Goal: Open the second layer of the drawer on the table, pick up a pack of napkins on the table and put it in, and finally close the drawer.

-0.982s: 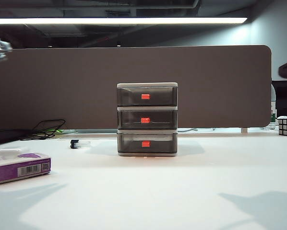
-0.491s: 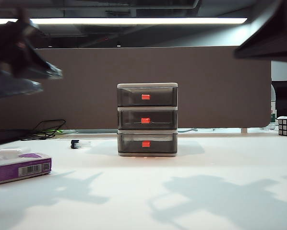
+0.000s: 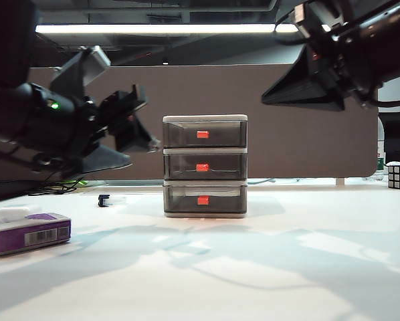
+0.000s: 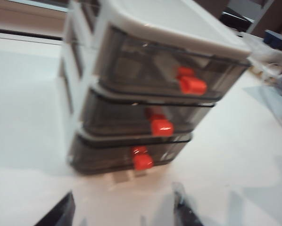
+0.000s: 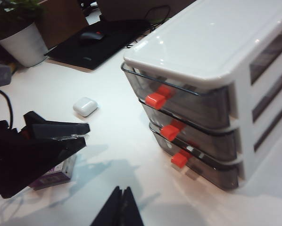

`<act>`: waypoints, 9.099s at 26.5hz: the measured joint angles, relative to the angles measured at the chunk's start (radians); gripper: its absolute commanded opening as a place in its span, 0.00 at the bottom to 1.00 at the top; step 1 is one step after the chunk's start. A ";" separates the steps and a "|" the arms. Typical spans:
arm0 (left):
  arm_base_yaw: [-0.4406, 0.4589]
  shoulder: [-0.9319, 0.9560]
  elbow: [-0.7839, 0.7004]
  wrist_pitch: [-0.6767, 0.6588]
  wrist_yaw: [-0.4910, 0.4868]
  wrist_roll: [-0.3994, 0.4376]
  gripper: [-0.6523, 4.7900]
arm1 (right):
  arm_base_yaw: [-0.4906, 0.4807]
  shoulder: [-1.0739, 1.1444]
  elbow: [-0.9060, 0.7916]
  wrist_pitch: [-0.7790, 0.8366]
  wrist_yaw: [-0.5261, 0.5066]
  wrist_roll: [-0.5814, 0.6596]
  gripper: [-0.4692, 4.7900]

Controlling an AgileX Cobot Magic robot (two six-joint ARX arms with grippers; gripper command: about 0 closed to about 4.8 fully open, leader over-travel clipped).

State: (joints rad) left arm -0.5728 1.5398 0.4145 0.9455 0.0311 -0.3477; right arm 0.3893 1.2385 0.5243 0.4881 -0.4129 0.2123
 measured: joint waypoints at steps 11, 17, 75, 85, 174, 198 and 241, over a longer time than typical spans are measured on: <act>-0.204 0.183 0.140 0.140 -0.282 0.255 0.56 | -0.001 0.152 0.162 0.003 -0.034 -0.065 0.08; -0.251 0.358 0.238 0.220 -0.486 0.263 0.55 | -0.002 0.193 0.198 -0.008 -0.067 -0.109 0.08; -0.257 0.503 0.467 0.074 -0.597 0.130 0.11 | -0.074 0.372 0.321 -0.068 -0.196 -0.203 0.08; -0.257 0.502 0.469 0.075 -0.609 0.130 0.11 | -0.074 0.483 0.416 -0.034 -0.191 -0.205 0.08; 0.211 -0.661 -0.039 -1.091 -0.065 0.410 0.63 | -0.068 0.495 0.421 -0.053 -0.216 -0.134 0.08; 0.410 -0.442 -0.034 -0.990 0.292 0.804 0.85 | -0.068 0.495 0.421 -0.062 -0.281 -0.111 0.08; 0.407 -0.229 0.060 -0.803 0.371 0.760 0.56 | -0.068 0.495 0.421 -0.113 -0.281 -0.112 0.08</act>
State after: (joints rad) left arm -0.1654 1.3109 0.4740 0.1421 0.4023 0.4126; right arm 0.3214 1.7336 0.9451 0.3756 -0.6937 0.1005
